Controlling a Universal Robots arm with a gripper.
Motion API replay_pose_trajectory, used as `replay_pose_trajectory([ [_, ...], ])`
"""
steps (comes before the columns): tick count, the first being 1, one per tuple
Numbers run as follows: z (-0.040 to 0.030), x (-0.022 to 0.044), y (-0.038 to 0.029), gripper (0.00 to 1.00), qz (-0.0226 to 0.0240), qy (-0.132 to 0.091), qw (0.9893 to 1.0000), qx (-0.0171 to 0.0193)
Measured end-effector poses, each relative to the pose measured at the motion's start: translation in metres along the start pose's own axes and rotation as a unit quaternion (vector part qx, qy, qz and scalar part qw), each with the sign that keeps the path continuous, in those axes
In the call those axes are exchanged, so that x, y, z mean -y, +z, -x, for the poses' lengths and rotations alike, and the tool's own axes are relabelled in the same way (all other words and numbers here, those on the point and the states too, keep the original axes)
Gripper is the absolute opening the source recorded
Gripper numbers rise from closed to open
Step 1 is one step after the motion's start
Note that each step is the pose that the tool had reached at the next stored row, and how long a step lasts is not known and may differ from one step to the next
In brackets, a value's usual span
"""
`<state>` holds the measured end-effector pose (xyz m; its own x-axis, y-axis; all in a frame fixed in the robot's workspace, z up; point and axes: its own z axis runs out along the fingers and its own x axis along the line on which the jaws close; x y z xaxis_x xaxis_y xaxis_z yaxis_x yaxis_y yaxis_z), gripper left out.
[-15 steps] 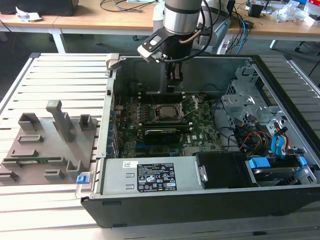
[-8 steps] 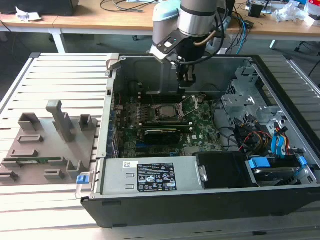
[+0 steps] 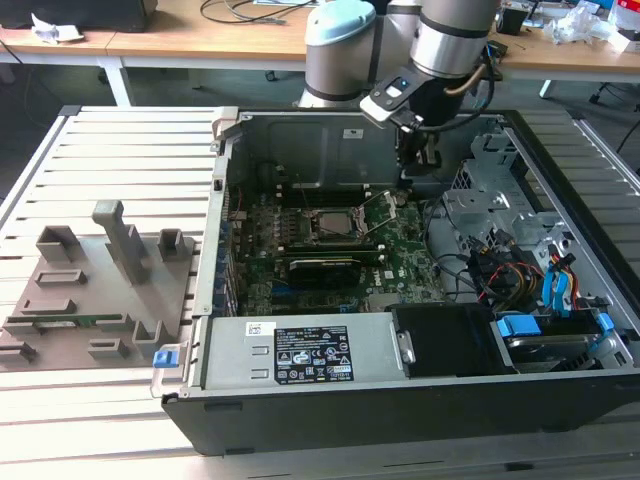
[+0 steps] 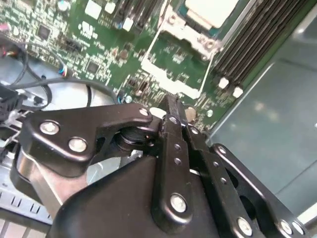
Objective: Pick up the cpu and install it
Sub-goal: 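Close the cpu cover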
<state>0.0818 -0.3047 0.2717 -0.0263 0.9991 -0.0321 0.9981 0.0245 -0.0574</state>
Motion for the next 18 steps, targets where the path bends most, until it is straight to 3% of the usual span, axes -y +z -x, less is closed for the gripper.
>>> replay_pose_trajectory([
  [2,-0.0003,-0.0051,0.0112,0.11,-0.0006,0.0,1.0,0.0],
  [5,-0.0004,-0.0072,0.0186,0.11,-0.0007,0.0,1.0,0.0001],
  [6,-0.0006,-0.0082,0.0244,0.11,-0.0007,0.0,1.0,0.0],
  [7,-0.0009,-0.0025,0.0282,0.11,-0.0007,-0.002,1.0,-0.0002],
  [9,-0.0012,0.0091,0.029,0.11,-0.0006,-0.002,1.0,-0.0001],
  [11,-0.0016,0.0235,0.0299,0.11,-0.0001,-0.002,1.0,-0.0002],
  [12,-0.0019,0.0356,0.0305,0.11,0.0003,-0.002,1.0,-0.0002],
  [13,-0.002,0.0424,0.0309,0.11,0.0007,-0.002,1.0,-0.0001],
  [16,-0.0025,0.0589,0.0324,0.11,0.0012,-0.002,1.0,-0.0003],
  [18,-0.0029,0.0684,0.039,0.11,0.0012,-0.002,1.0,-0.0001],
])
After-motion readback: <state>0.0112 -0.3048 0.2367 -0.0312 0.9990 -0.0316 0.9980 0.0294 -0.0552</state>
